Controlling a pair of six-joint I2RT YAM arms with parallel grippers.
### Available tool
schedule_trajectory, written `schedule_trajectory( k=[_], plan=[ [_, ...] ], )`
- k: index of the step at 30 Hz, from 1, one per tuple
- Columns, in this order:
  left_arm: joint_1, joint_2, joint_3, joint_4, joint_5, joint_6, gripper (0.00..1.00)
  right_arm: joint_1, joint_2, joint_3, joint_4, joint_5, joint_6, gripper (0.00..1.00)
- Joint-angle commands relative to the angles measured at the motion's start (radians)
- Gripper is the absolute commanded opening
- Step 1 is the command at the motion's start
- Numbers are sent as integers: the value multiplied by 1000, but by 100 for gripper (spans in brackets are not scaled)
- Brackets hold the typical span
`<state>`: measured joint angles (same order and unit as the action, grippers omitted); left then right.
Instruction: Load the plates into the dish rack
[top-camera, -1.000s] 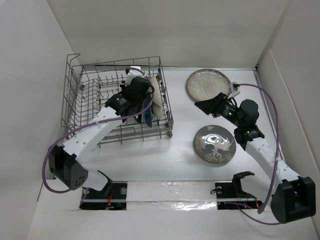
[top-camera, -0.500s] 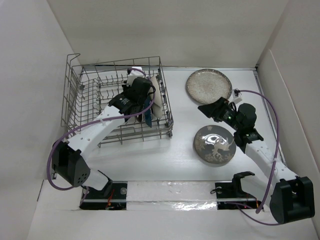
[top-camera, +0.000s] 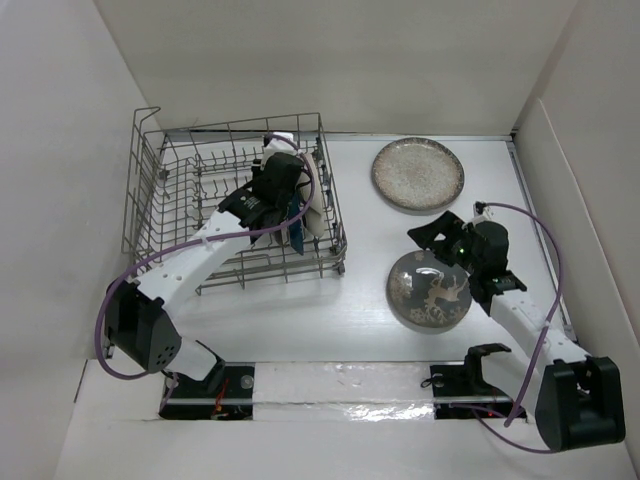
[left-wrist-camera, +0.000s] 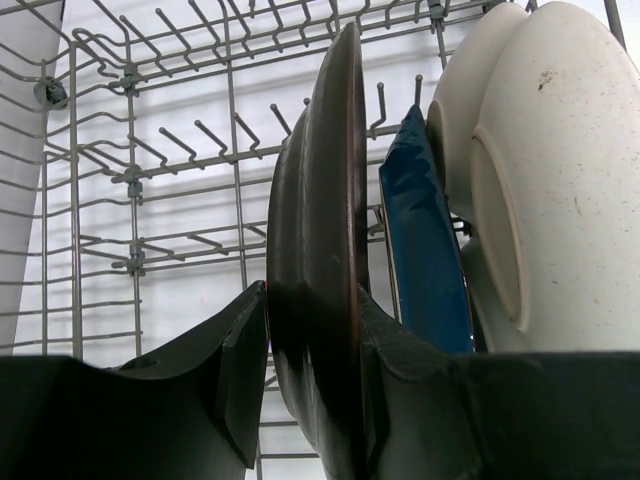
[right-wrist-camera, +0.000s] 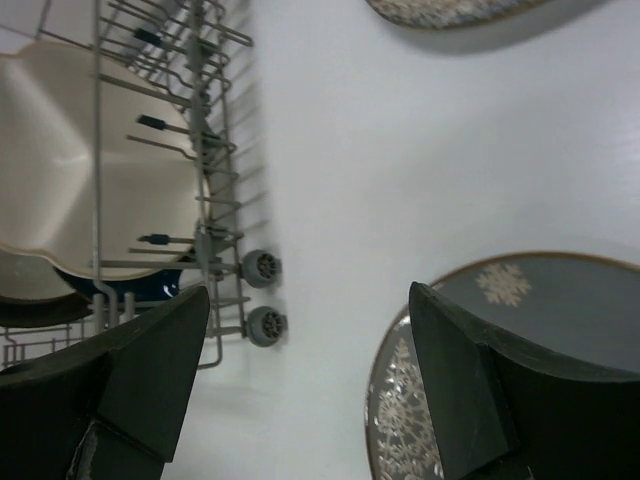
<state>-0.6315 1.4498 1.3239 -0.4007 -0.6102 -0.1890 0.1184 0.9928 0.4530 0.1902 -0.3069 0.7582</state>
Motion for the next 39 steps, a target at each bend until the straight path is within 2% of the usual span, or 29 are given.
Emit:
schedule_trajectory(
  k=[1, 5, 8, 10, 16, 21, 23, 26, 29, 33, 39],
  plan=[
    [-8, -14, -18, 34, 150, -1, 28, -5, -60, -17, -86, 64, -40, 85],
    [-8, 4, -34, 28, 173, -4, 25, -5, -120, -40, -144, 95, -57, 85],
    [-8, 18, -45, 16, 165, -20, 28, -5, -131, -51, -146, 95, -51, 85],
    [-8, 23, -51, 8, 158, -32, 41, -5, -128, -53, -138, 91, -49, 85],
    [-8, 11, -39, 7, 173, -44, 55, -5, -111, -37, -184, 104, -79, 85],
    [-8, -29, 12, 3, 141, -41, 61, -5, -69, -42, -218, 91, -97, 84],
    [-8, -74, 34, 16, 127, -43, 67, -5, -43, -63, -201, 65, -92, 83],
    [-8, -156, 18, 63, 116, -49, 81, -5, 7, -89, -152, 26, -80, 83],
    [-8, -233, 8, 97, 125, -46, 83, 36, 47, -102, -106, 12, -45, 82],
    [-8, -311, 18, 117, 148, -41, 83, 116, 105, -99, -60, 67, 12, 82],
    [-8, -411, -25, 157, 217, -52, 83, 153, 256, -70, 49, 101, 76, 82]
  ],
)
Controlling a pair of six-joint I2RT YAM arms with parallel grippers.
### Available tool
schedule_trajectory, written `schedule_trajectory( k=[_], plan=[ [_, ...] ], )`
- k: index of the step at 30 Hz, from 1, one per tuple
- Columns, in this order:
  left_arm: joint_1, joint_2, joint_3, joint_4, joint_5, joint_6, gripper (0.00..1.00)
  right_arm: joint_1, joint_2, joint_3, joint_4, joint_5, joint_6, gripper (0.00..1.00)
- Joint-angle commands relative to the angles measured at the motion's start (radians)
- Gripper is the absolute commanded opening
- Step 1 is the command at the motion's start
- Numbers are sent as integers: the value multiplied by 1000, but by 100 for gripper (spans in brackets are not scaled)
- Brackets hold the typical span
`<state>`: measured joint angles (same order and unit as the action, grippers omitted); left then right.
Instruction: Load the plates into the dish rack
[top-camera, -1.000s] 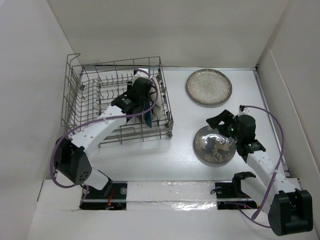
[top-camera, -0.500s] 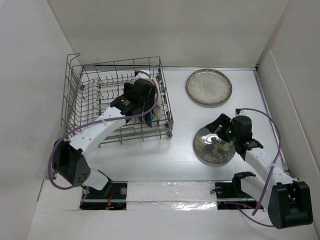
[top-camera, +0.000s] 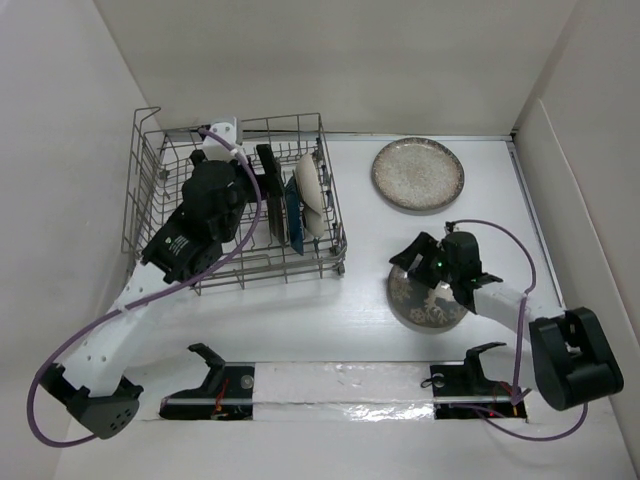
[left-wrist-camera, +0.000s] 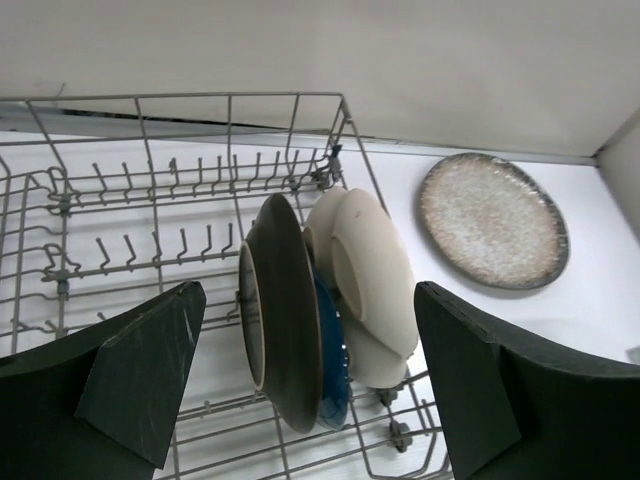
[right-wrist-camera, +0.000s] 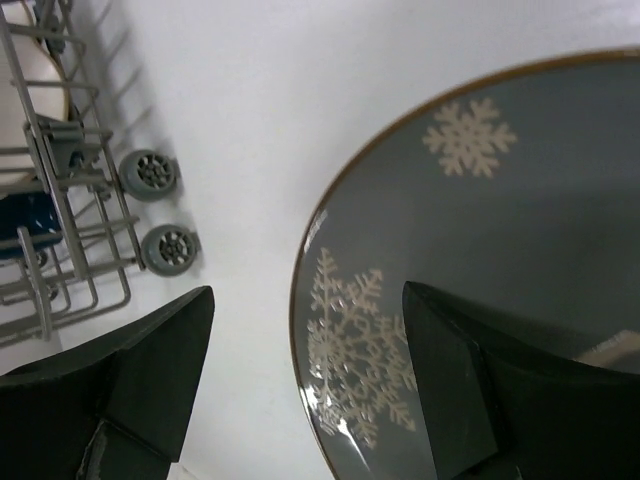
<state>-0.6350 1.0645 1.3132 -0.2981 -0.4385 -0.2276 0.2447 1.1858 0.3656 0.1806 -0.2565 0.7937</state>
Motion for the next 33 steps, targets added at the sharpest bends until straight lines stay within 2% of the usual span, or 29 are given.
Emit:
schedule_trajectory(
  k=[1, 5, 9, 12, 16, 23, 26, 29, 30, 31, 32, 33],
  plan=[
    [-5, -44, -26, 75, 59, -15, 83, 27, 84, 28, 84, 65, 44, 82],
    [-5, -86, -139, 163, 81, -10, 83, 27, 220, 82, 169, 137, 93, 81],
    [-5, -86, -166, 171, 104, -3, 83, 36, 332, 142, 258, 180, 128, 80],
    [-5, -84, -181, 182, 125, 4, 83, 36, 452, 199, 303, 155, 134, 79],
    [-5, -84, -195, 198, 159, 1, 83, 47, 553, 275, 445, 79, 170, 77],
    [-5, -89, -213, 214, 170, 4, 82, 85, 563, 438, 378, 125, 133, 77],
    [-5, -87, -216, 214, 172, 4, 82, 85, 534, 437, 356, 120, 121, 77],
    [-5, -93, -223, 221, 172, 5, 79, 85, 401, 345, 356, 149, 105, 74],
    [-5, -97, -229, 224, 172, 5, 76, 85, 271, 240, 371, 216, 96, 66],
    [-5, -101, -232, 228, 167, 7, 70, 85, 200, 190, 375, 250, 88, 42],
    [-5, -104, -235, 231, 164, 7, 64, 85, 128, 149, 335, 304, 81, 24],
    [-5, -112, -242, 237, 165, 4, 51, 70, 62, 118, 282, 369, 72, 0]
  ],
)
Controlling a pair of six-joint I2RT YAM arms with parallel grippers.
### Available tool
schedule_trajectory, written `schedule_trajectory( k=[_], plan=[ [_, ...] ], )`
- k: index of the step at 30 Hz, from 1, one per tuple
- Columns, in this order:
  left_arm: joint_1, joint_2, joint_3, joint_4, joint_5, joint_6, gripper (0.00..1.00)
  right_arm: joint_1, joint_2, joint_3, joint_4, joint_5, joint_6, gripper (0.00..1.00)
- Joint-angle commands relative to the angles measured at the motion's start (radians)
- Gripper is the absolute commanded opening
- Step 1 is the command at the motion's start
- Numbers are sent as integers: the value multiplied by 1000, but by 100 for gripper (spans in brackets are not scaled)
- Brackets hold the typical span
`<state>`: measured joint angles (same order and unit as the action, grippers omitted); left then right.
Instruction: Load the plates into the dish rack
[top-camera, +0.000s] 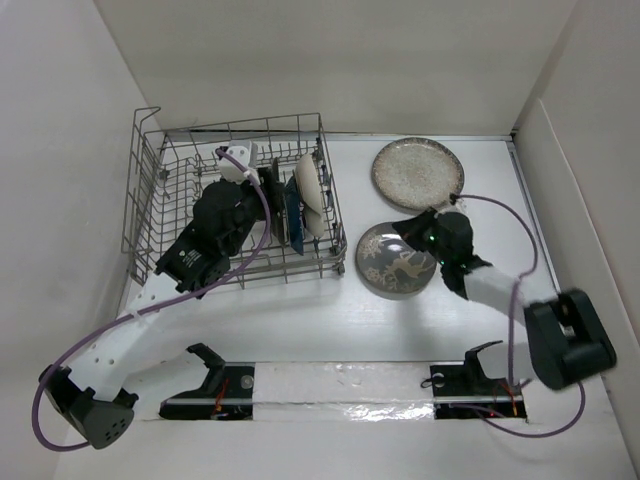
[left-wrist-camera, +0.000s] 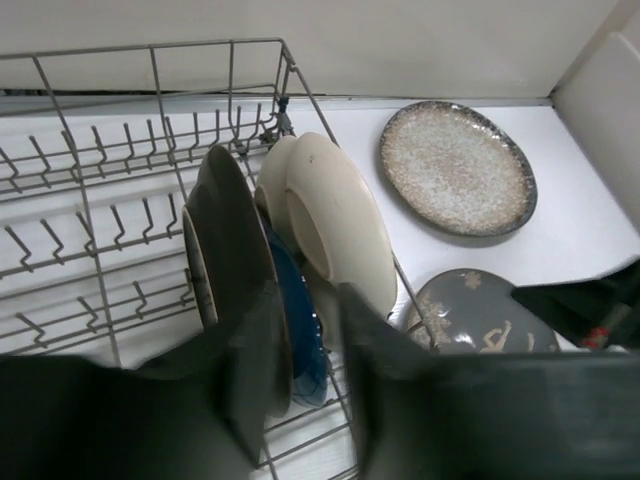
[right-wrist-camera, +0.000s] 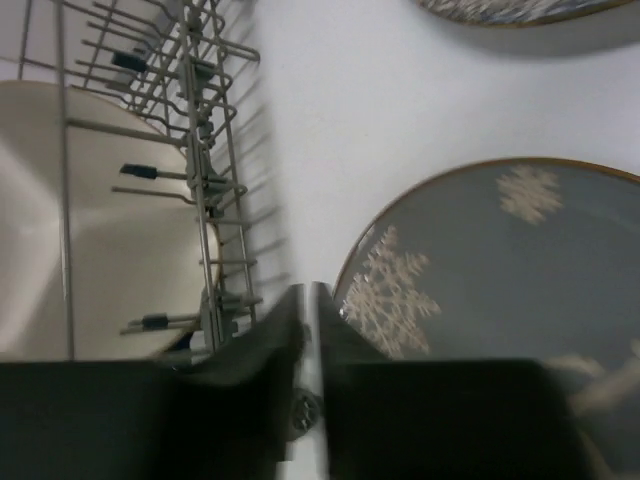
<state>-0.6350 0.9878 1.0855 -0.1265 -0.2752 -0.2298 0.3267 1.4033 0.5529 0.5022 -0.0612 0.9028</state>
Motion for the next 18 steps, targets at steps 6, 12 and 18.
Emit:
schedule_trajectory(
  k=[6, 12, 18],
  plan=[
    [-5, -67, -29, 87, 4, 0, 0, -142, -455, -243, -388, 224, -44, 0],
    [-5, -57, -26, 85, 25, 0, 7, -207, -497, -278, -445, 236, -24, 71],
    [-5, -63, -26, 84, 30, 4, 14, -216, -344, -185, -499, 151, -59, 48]
  ],
)
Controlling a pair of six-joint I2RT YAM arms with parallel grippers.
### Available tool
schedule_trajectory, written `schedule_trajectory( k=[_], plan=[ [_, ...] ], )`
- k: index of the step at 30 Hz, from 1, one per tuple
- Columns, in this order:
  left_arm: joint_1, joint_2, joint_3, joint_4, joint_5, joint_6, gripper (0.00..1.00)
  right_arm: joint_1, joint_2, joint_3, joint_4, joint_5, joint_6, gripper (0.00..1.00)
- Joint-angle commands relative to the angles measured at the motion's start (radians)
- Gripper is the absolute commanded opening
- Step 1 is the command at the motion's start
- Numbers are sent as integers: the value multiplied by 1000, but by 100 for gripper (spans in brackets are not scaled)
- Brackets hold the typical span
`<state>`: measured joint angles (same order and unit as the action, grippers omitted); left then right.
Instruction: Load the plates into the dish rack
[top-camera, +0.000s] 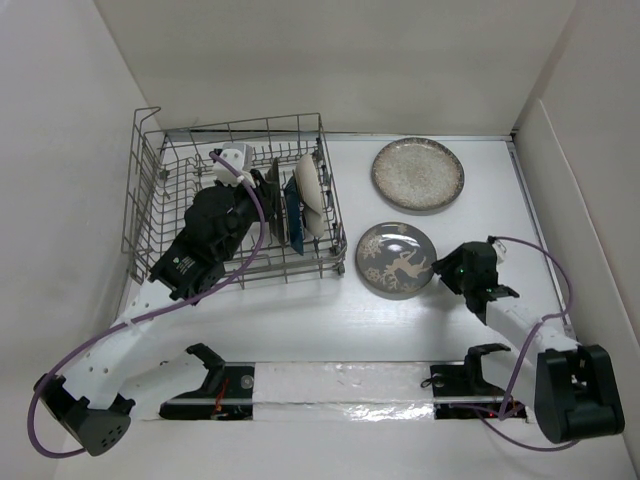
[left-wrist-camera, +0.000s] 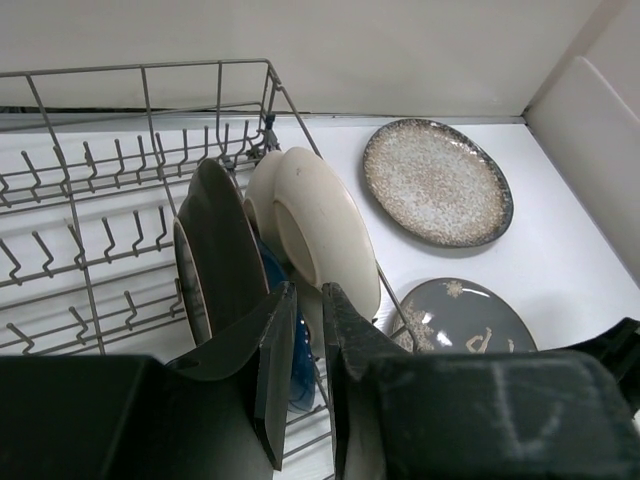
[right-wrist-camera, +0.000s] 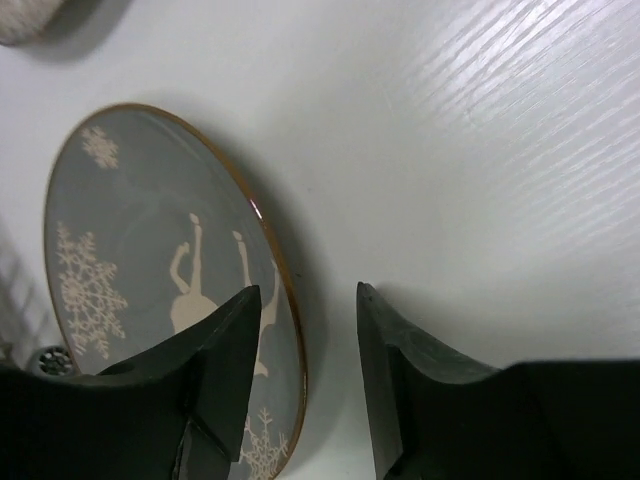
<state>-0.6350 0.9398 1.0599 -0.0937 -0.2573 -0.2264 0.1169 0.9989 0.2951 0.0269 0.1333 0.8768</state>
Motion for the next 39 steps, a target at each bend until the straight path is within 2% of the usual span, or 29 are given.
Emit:
schedule_trajectory(
  k=[1, 9, 12, 17, 18, 21, 22, 23, 27, 30, 33, 36, 38, 39],
  plan=[
    [-5, -19, 0, 51, 12, 2, 14, -6, 82, 88, -63, -63, -38, 47],
    [-5, -32, 6, 51, -3, 15, 16, -54, 266, 170, -61, -259, -56, 53],
    [-5, -56, 11, 40, -17, 22, 16, -88, 348, 219, -91, -320, -84, 50],
    [-5, -99, -6, 66, -27, 29, 16, -117, 380, 233, -91, -345, -72, 33],
    [-5, -95, -5, 68, -19, 27, 16, -117, 362, 216, -82, -336, -52, 25],
    [-5, -64, 9, 51, 22, 16, 17, -117, 317, 187, -47, -319, -26, 13],
    [-5, -56, 11, 48, 42, 10, 19, -117, 304, 167, -38, -314, -16, 3],
    [-5, -53, 11, 49, 47, 7, 19, -117, 285, 158, -38, -310, -12, 0],
    [-5, -64, 9, 61, 114, -1, 21, -126, 109, 122, -10, -273, -12, 0],
    [-5, -70, 6, 84, 222, -19, 22, -126, -80, 144, -58, -222, -18, 0],
    [-5, -70, 9, 88, 311, -40, 23, -126, -239, 179, -38, -244, -21, 0],
    [-5, -75, -1, 123, 380, -74, 19, -135, -336, 249, -35, -253, -18, 0],
    [17, -81, -9, 147, 444, -85, 1, -135, -362, 294, -4, -258, -21, 0],
    [17, -81, -8, 149, 466, -85, 0, -135, -376, 347, -7, -259, -25, 0]
  ],
)
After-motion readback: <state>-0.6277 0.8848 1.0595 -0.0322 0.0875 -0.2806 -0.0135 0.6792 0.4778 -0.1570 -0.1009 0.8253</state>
